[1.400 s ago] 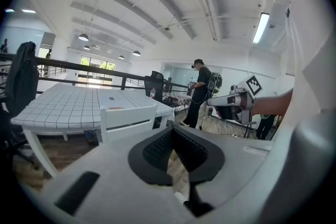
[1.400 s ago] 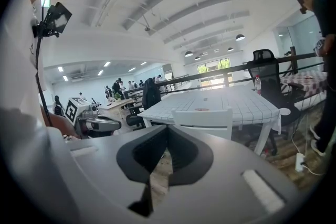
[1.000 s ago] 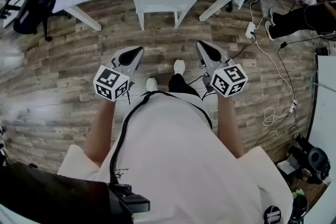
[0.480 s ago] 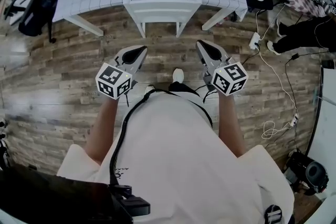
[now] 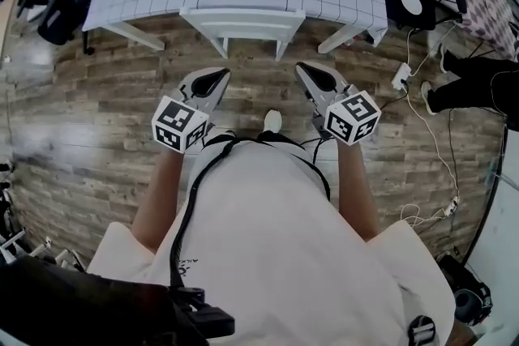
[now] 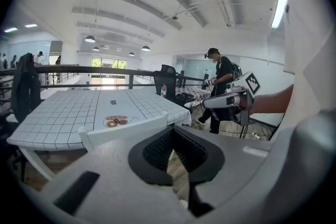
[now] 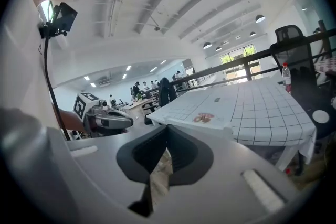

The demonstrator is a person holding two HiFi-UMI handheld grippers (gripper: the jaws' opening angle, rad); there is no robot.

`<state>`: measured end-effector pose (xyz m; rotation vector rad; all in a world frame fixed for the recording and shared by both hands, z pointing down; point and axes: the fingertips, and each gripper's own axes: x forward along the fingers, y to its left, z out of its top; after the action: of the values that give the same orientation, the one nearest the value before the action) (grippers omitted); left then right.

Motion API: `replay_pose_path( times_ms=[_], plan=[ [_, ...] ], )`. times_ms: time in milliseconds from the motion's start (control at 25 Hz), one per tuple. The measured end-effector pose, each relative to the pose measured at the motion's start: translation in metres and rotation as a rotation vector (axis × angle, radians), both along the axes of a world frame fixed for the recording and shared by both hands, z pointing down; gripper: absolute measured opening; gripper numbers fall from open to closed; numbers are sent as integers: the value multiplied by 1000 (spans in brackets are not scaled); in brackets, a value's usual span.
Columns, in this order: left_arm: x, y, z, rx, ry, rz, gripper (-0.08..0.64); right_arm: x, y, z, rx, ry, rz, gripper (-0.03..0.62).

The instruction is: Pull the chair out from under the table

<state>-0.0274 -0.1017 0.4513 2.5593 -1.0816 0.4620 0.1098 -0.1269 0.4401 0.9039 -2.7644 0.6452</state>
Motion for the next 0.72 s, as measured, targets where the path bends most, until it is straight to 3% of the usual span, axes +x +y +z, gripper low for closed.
replay_pose_path(
  times_ms=[280,720],
  plan=[
    [27,-15,2,-59,101,-80,8,30,-16,11,-21,-19,-71,6],
    [34,-29,10,-55,11,-73,8,47,-43,18,-49,-54,-79,6]
  ],
)
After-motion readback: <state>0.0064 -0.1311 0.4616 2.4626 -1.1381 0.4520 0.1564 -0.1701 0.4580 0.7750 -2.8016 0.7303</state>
